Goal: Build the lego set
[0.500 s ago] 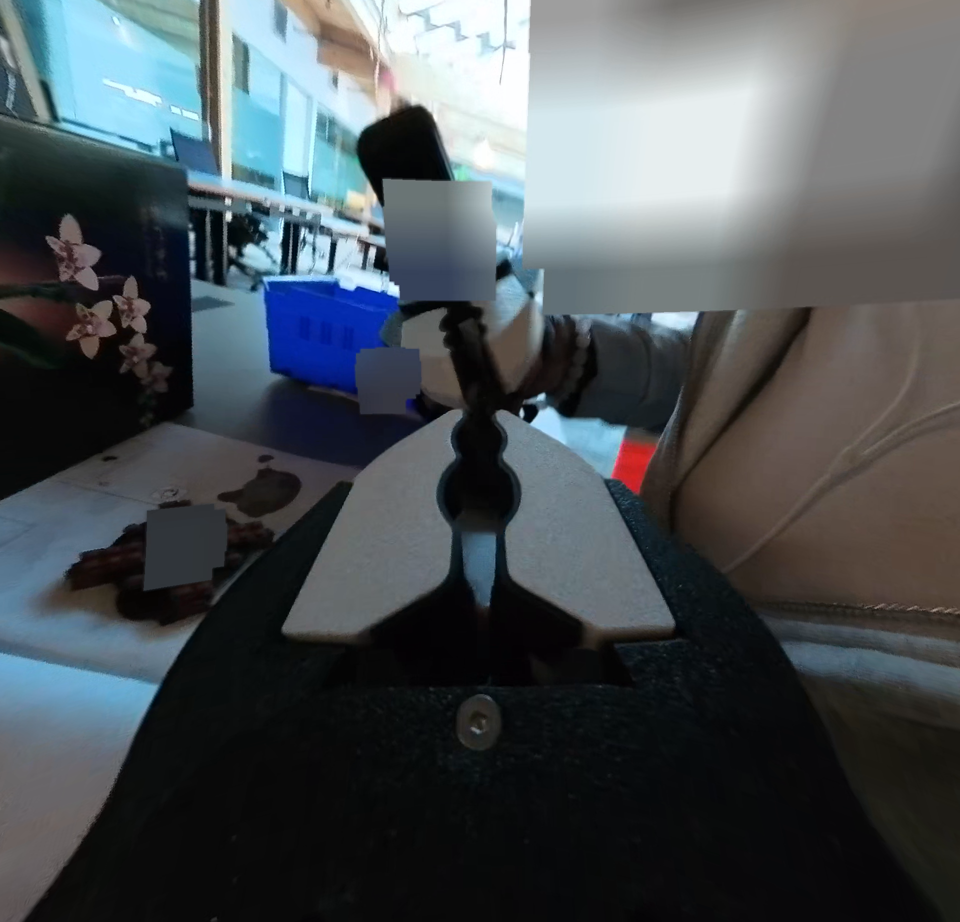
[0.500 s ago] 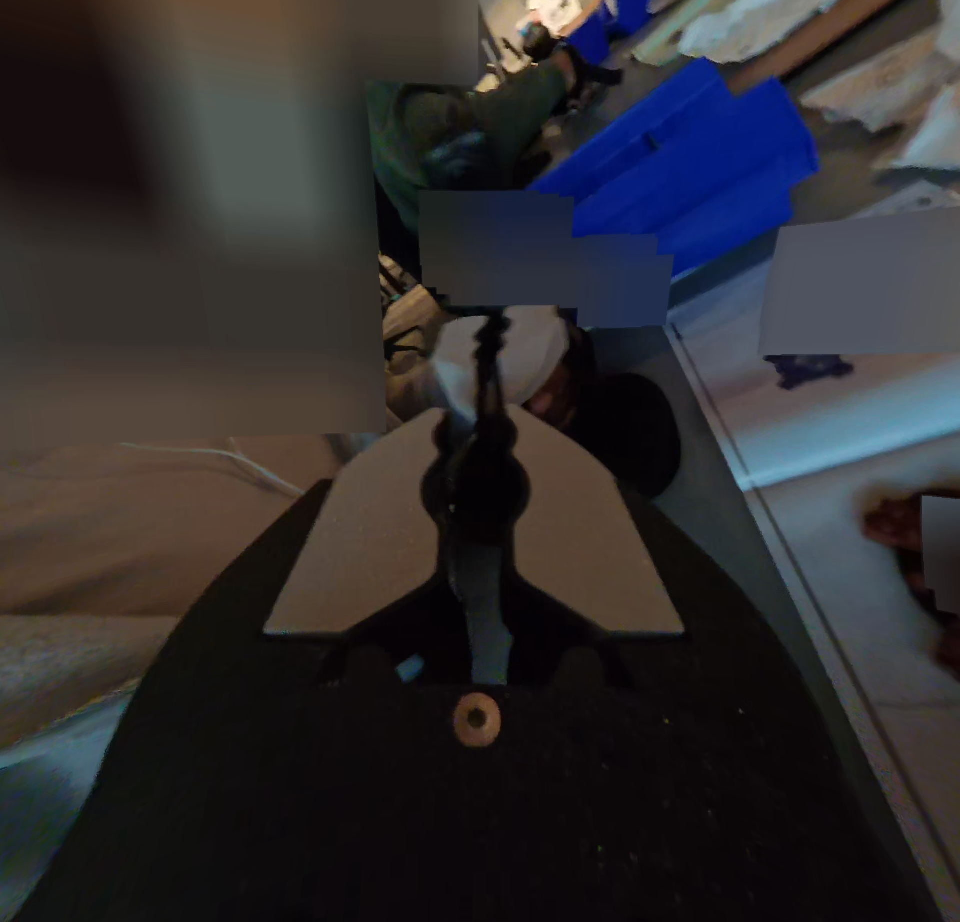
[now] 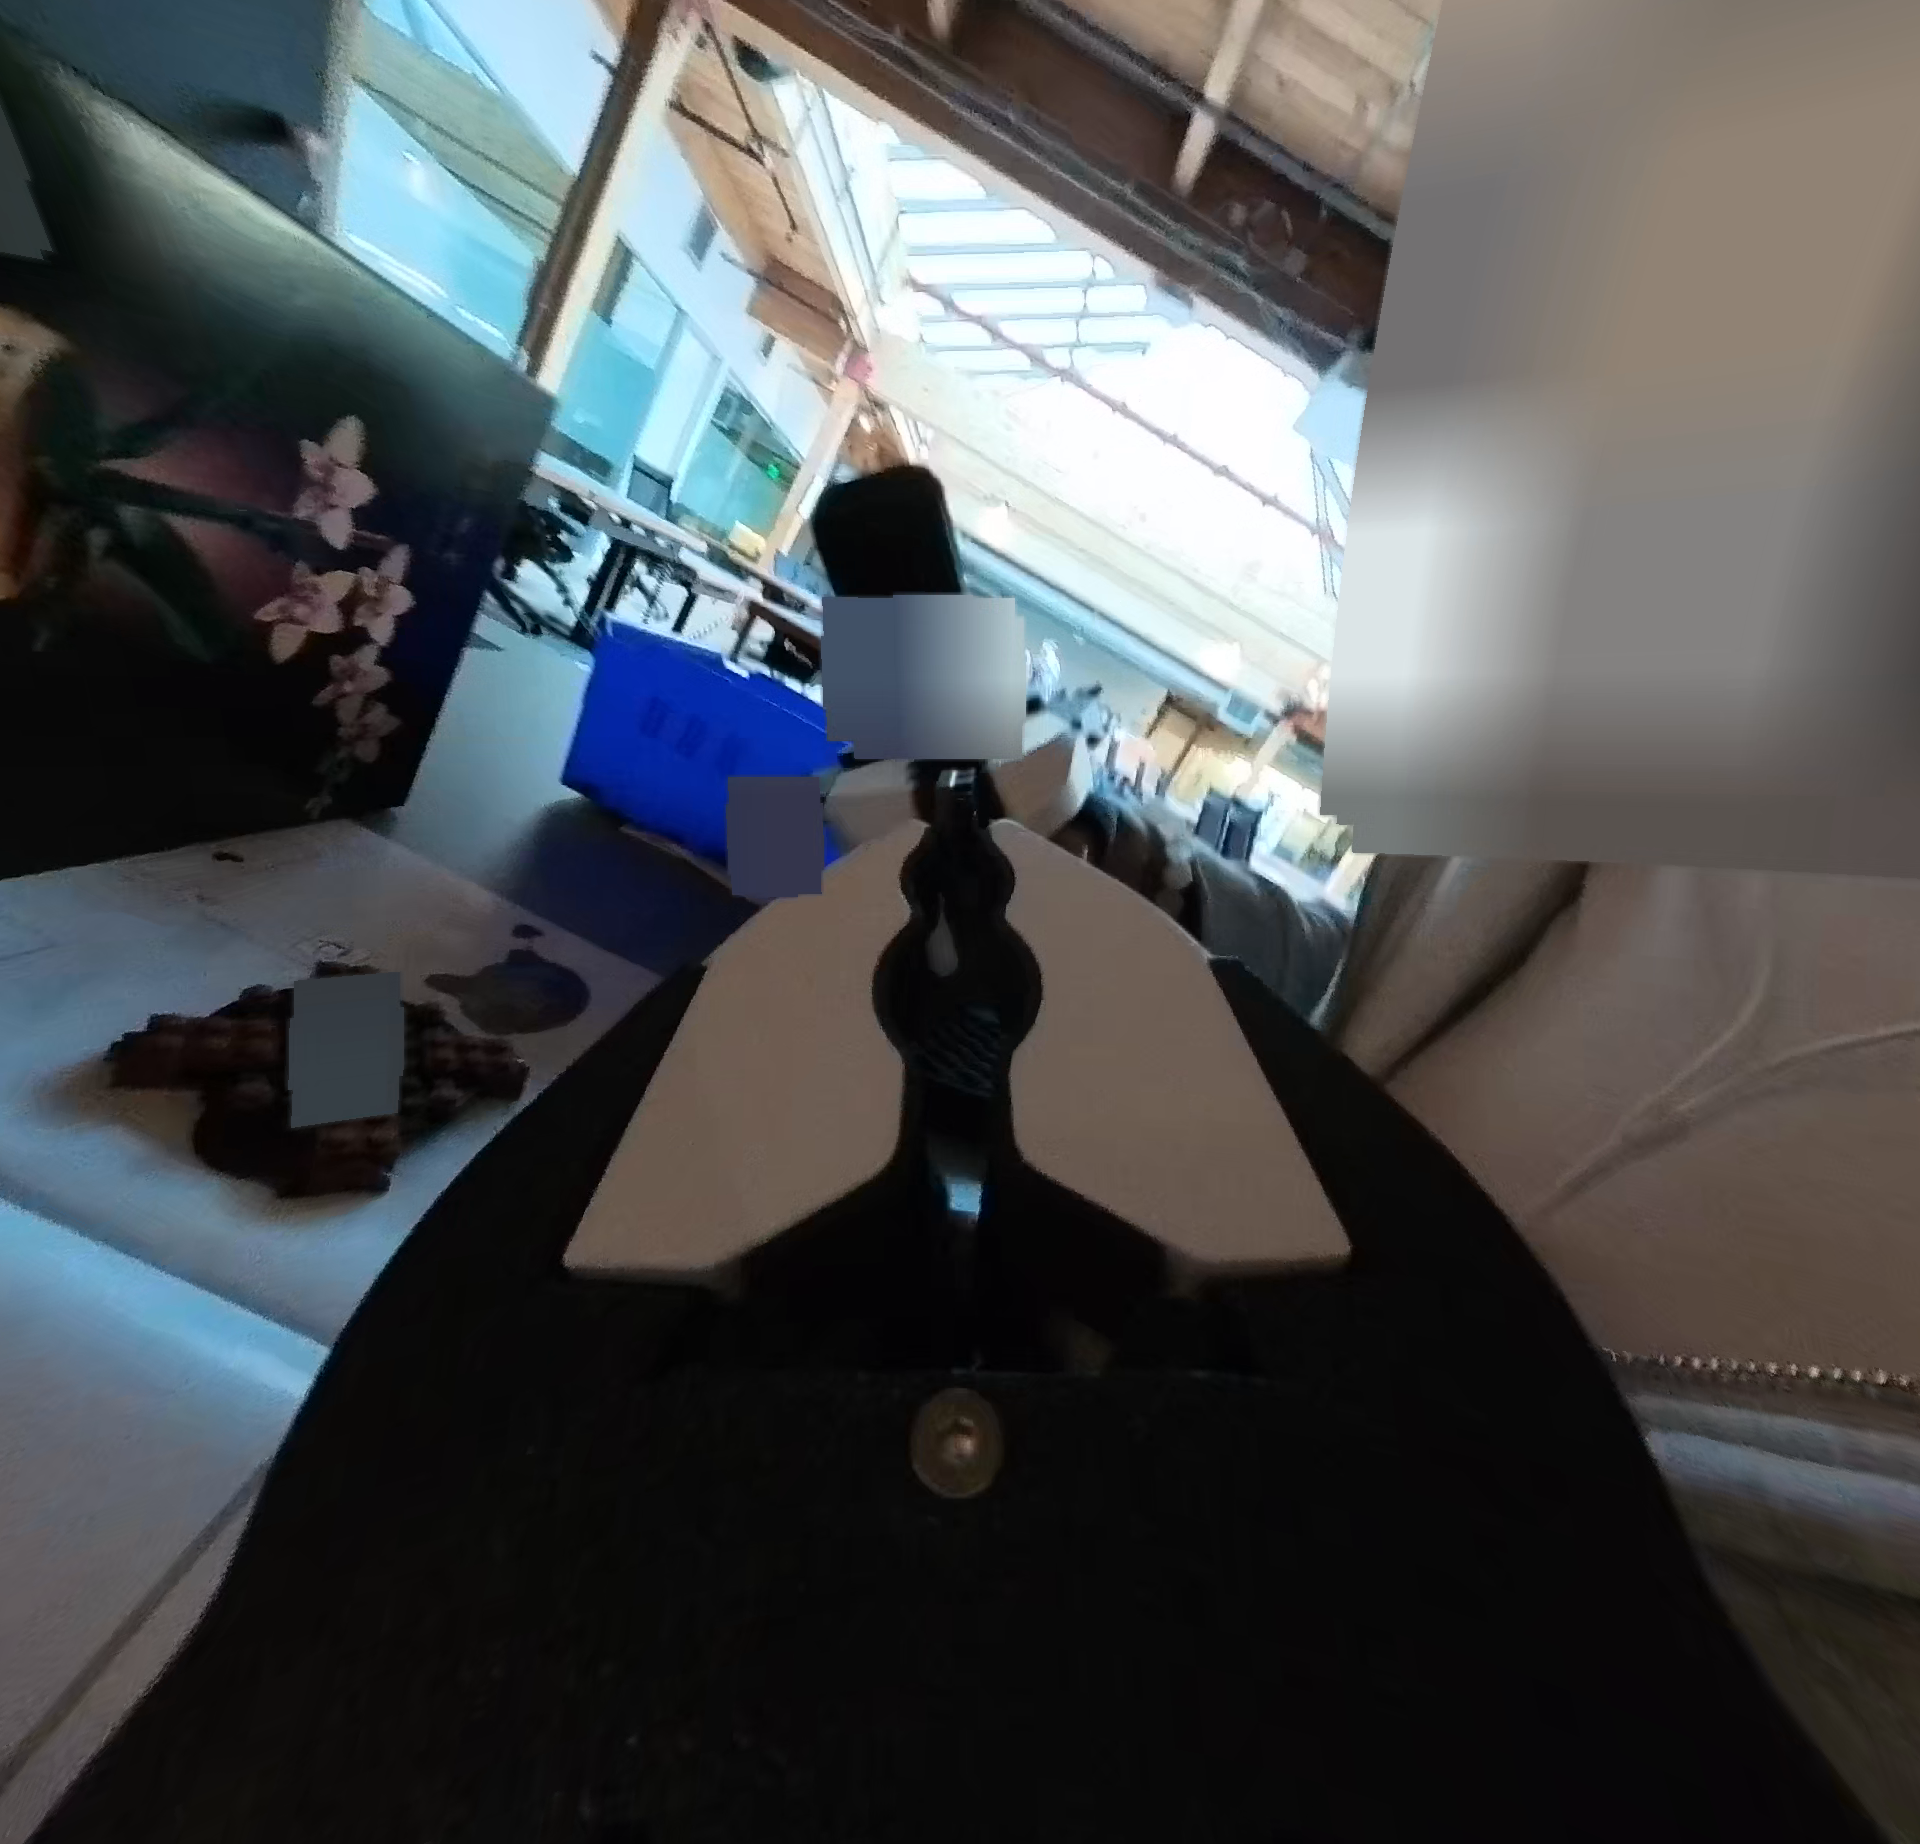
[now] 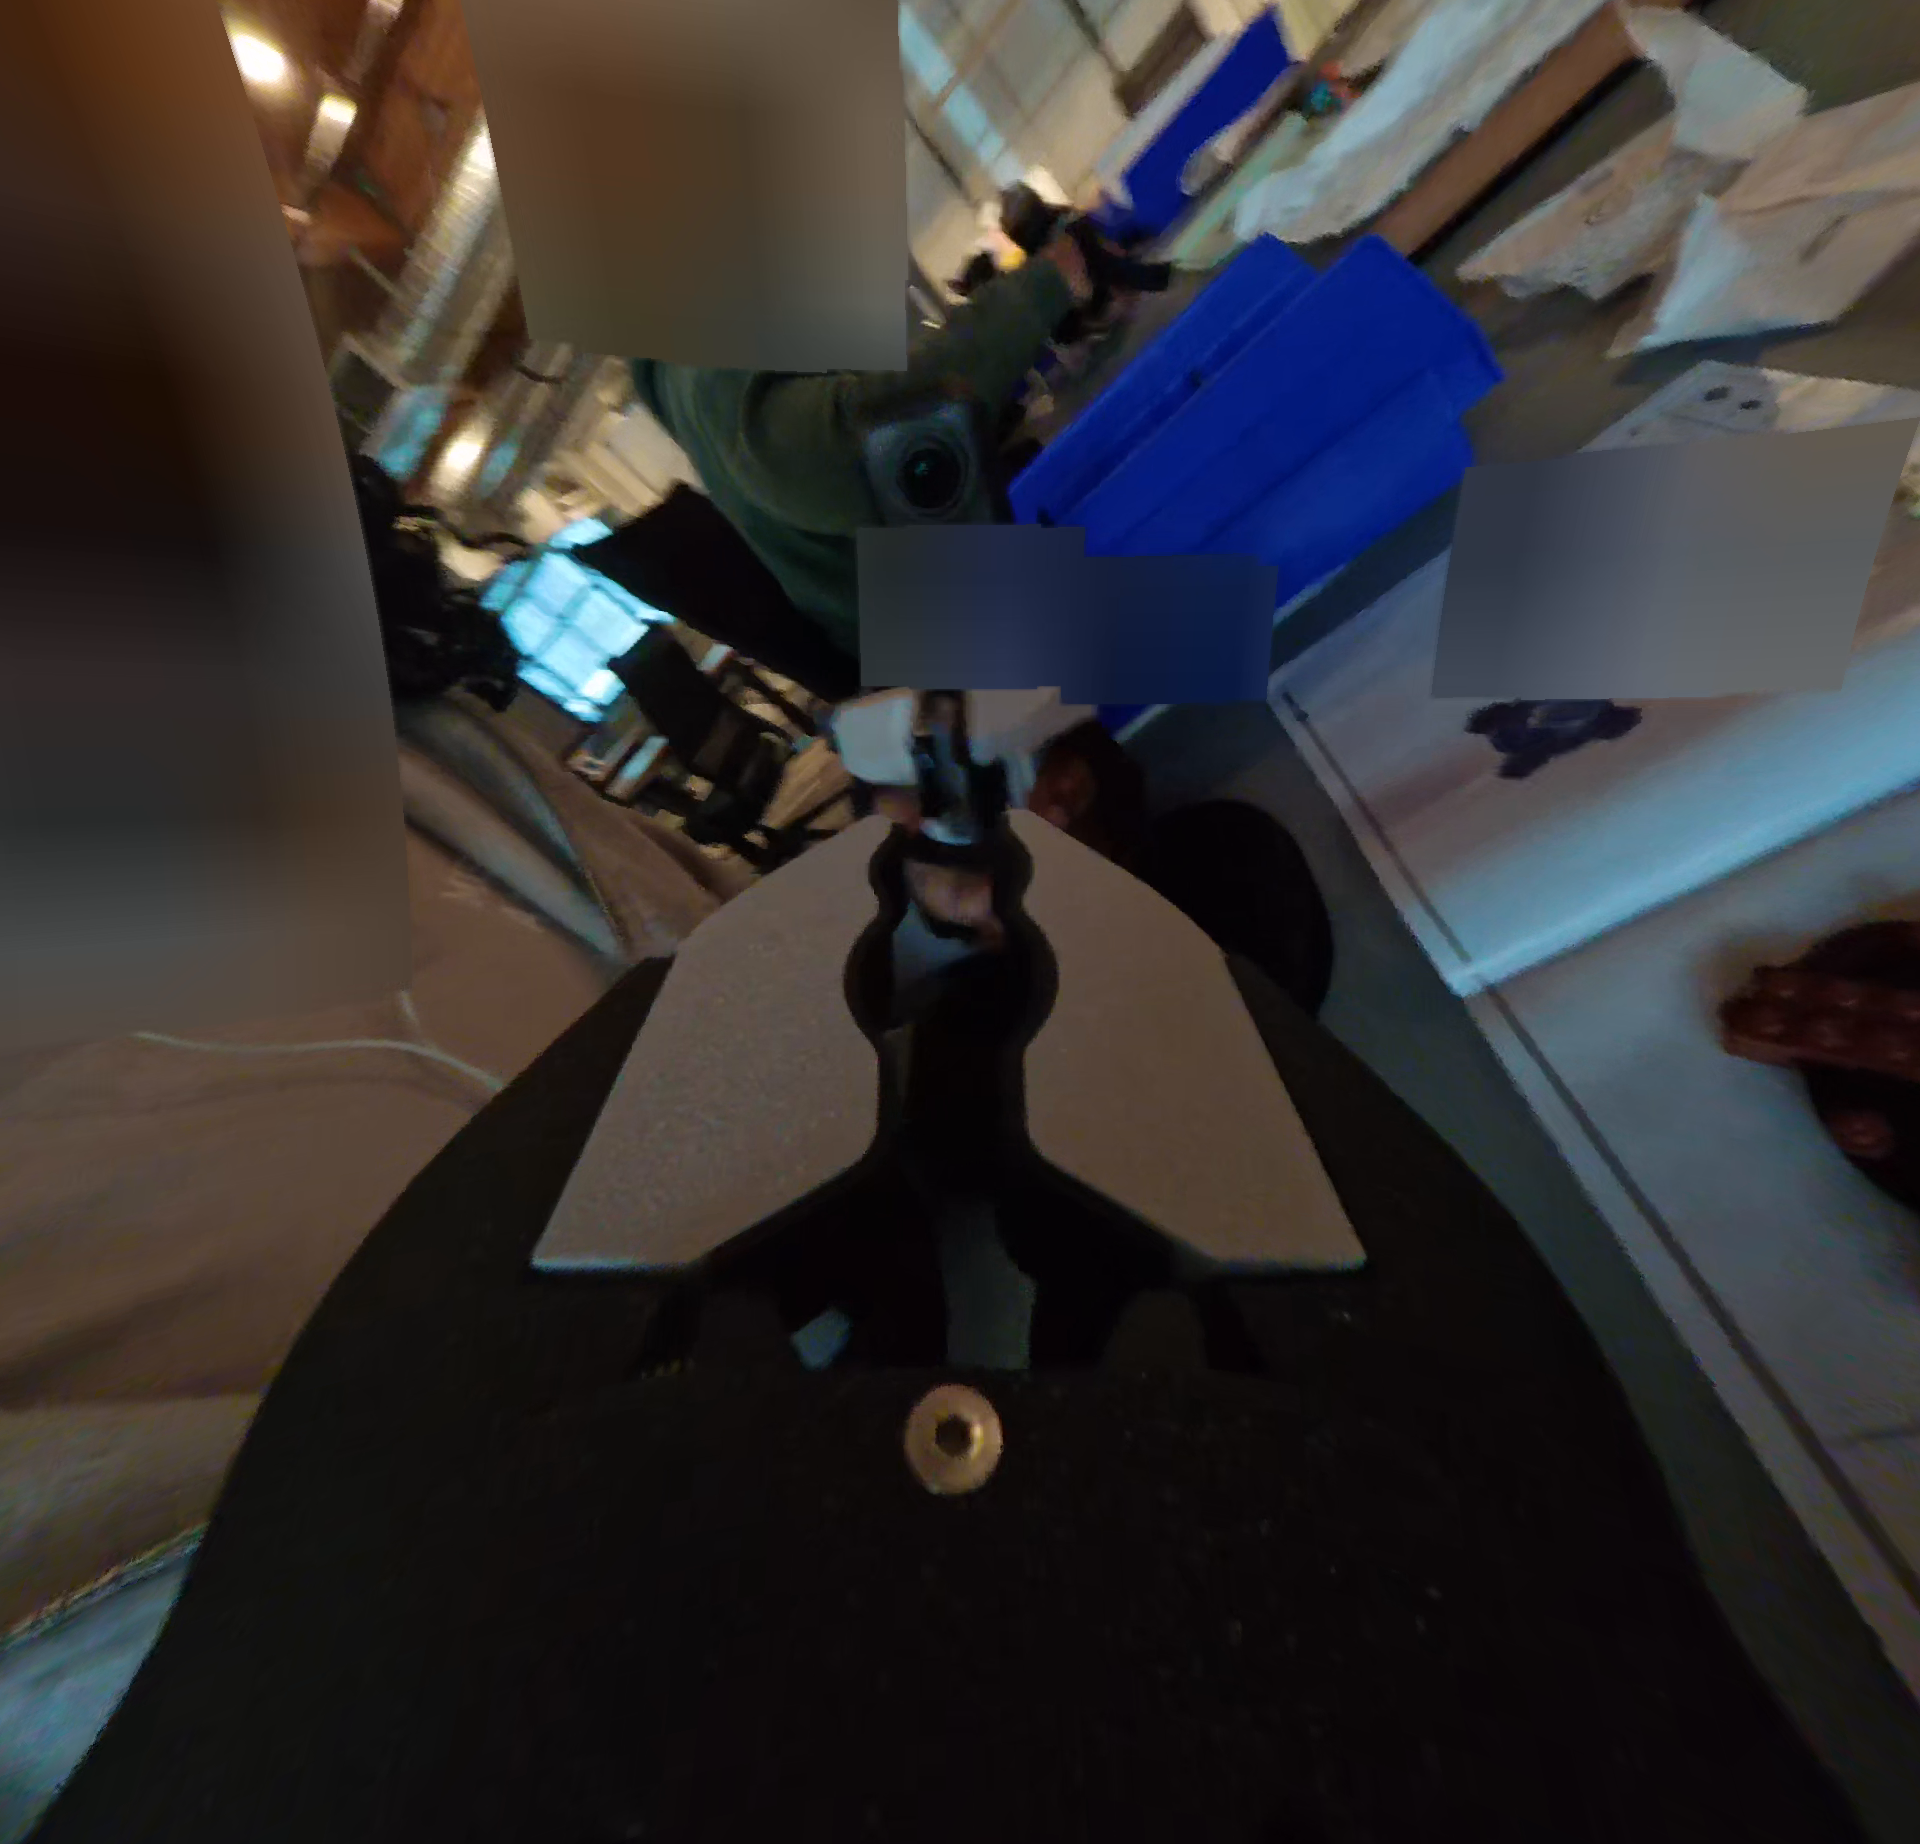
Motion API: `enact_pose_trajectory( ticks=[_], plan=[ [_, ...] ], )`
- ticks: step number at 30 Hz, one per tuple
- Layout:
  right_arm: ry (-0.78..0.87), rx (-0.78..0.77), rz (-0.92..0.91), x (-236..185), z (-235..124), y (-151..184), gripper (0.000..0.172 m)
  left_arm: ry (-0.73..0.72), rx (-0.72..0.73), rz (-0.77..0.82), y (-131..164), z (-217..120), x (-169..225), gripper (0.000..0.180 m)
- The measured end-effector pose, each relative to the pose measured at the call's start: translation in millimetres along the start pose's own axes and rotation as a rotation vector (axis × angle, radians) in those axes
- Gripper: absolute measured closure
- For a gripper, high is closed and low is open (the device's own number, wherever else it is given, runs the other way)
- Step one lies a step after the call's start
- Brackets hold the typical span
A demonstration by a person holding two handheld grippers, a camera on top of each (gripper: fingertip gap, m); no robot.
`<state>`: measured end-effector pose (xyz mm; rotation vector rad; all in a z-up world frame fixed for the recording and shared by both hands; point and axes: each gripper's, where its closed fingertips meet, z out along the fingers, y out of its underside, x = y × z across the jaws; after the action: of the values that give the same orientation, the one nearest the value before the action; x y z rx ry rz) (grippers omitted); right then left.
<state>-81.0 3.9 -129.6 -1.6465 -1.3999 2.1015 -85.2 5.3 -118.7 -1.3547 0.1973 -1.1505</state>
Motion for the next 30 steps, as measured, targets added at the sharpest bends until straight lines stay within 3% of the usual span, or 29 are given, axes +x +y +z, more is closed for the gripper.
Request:
enact_pose_trajectory(
  ticks=[4,5,7,11,14,17,19,25,28,30],
  plan=[
    [0.038,0.038,-0.007,5.6,3.6,-5.1,0.146,-0.013,0.05,-0.06,-5.5,-1.8,-4.4,0.175],
    [0.023,0.055,-0.002,3.9,5.2,-7.8,0.147,-0.013,0.05,-0.064,-4.9,-1.3,-4.5,0.175],
    [0.001,0.068,-0.016,1.6,7.1,-9.9,0.167,-0.015,0.046,-0.067,-2.8,0.4,-4.5,0.174],
    [0.027,0.039,-0.004,5.6,5.8,-6.5,0.168,-0.029,0.007,-0.021,1.9,0.1,-5.3,0.172],
    [-0.058,0.028,0.156,0.1,4.5,-4.0,0.168,-0.094,-0.126,0.291,12.3,-3.6,-9.3,0.136],
    [-0.15,-0.009,0.381,-0.9,3.5,3.9,0.168,-0.16,-0.27,0.748,21.9,-7.1,-13.6,0.135],
    [-0.173,-0.036,0.469,-0.7,5.0,10.1,0.168,-0.153,-0.303,0.864,23.6,-5.2,-11.4,0.138],
    [-0.189,-0.064,0.519,-1.7,11.8,15.2,0.168,-0.092,-0.24,0.825,20.5,-2.8,-0.2,0.164],
    [-0.21,-0.05,0.502,-5.8,14.4,14.1,0.167,-0.074,-0.201,0.781,18.2,-4.7,2.6,0.165],
    [-0.285,-0.016,0.518,-14.6,14.2,7.5,0.156,-0.053,-0.151,0.715,13.1,-5.7,5.2,0.165]
  ],
)
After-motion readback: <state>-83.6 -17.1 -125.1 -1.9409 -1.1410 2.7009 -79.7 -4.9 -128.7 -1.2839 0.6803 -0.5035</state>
